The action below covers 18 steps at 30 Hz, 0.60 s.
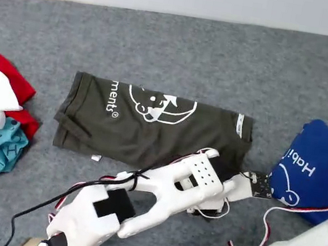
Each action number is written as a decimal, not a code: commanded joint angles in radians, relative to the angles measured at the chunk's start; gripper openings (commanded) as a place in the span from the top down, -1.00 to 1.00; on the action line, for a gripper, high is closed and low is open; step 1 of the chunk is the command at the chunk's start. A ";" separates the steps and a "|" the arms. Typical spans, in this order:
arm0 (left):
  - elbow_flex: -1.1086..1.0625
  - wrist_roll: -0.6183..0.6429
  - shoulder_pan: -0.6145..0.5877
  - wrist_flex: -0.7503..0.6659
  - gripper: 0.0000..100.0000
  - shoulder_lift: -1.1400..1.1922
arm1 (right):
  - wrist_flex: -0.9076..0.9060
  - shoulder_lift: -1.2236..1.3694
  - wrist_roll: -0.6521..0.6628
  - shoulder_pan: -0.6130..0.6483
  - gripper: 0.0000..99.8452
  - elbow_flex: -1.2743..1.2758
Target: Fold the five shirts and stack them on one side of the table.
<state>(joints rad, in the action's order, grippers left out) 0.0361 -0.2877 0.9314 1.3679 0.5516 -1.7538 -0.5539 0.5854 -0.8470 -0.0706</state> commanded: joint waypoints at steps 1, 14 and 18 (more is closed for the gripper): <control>0.033 -0.005 0.018 0.014 0.99 0.005 | -0.041 -0.027 0.008 -0.013 0.96 -0.005; 0.039 -0.118 -0.092 0.003 0.99 -0.130 | -0.041 -0.024 0.003 -0.008 0.96 -0.005; 0.062 -0.150 -0.132 -0.020 0.99 -0.130 | -0.041 -0.019 0.002 -0.008 0.96 -0.003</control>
<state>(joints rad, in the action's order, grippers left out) 0.0545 -0.4135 0.8301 1.3663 0.4872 -1.7553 -0.5539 0.5854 -0.8470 -0.0706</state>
